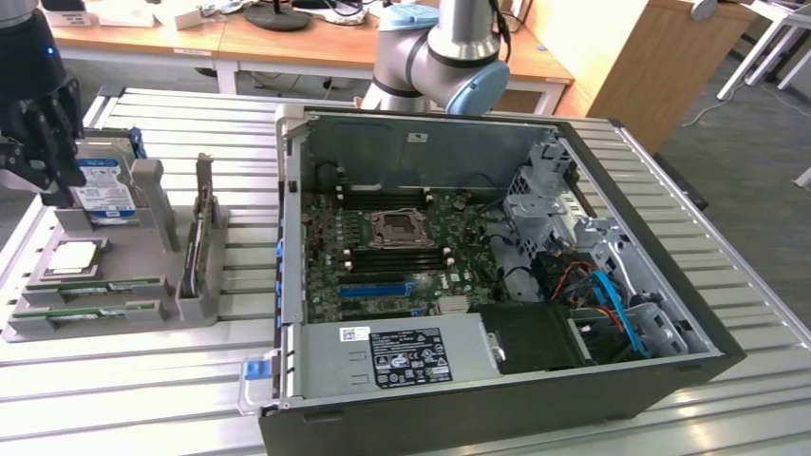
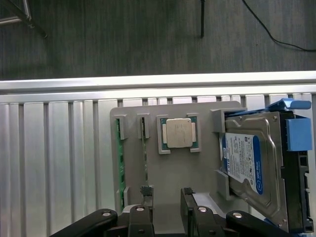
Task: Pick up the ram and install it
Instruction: 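Pick up the ram and move it above insertion slot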
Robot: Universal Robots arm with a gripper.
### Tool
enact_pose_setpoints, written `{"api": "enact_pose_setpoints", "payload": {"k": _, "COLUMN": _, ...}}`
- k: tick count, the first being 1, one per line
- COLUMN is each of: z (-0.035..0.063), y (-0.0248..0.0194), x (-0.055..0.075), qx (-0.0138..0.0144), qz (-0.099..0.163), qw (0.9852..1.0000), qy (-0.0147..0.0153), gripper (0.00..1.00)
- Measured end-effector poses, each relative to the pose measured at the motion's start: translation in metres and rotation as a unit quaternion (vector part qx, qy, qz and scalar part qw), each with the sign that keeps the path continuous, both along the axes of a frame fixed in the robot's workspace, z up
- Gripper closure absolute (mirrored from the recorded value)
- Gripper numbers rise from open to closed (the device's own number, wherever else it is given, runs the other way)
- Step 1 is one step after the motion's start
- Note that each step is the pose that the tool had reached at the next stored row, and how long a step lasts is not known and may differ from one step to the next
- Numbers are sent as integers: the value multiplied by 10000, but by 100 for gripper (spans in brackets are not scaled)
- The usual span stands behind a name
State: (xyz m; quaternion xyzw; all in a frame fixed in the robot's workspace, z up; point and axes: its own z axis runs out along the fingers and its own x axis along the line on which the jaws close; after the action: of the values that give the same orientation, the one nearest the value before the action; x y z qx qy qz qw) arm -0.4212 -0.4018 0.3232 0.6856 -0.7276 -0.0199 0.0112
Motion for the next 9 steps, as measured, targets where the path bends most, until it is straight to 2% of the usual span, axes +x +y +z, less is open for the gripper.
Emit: {"api": "enact_pose_setpoints", "payload": {"k": 9, "z": -35, "y": 0, "x": 0, "qx": 0, "qz": 0, "qw": 10000, "qy": 0, "gripper": 64}}
